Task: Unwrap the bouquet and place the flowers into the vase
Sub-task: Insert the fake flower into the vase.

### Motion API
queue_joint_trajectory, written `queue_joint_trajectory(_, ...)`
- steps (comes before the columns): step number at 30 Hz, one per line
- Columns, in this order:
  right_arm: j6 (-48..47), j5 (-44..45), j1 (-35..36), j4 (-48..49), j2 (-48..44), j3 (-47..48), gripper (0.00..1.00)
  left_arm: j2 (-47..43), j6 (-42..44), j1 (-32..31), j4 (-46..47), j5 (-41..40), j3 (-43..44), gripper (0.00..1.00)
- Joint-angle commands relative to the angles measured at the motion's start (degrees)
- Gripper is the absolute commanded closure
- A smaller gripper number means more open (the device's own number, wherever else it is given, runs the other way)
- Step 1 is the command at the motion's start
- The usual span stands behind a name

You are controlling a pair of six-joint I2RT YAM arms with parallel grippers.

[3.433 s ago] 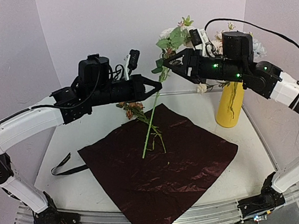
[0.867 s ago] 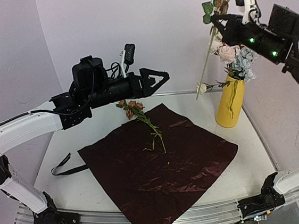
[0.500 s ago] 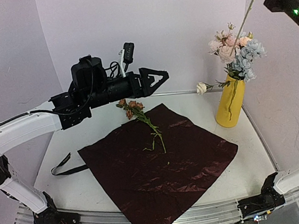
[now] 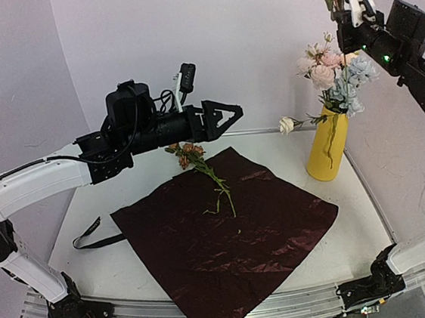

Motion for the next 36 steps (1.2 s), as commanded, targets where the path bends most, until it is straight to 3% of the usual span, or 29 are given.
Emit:
queue_joint_trajectory(1,5.44,-5.99,-5.16,10.27,-0.48,-0.96,1.00,-0.42,1.61,0.23,1.90,0.73,2.70,0.01)
queue_joint_trajectory(20,8.02,-13.04,-13.62,19.20,4.51,-8.25,1.00,-0.52,4.52,3.81,-0.49,1.68,4.68,0.01)
queue_joint_trajectory(36,15.63,-17.24,-20.36,28.01,-0.36,-28.18,1.00,2.01,3.56,5.04,-1.06,2.98,7.12,0.00)
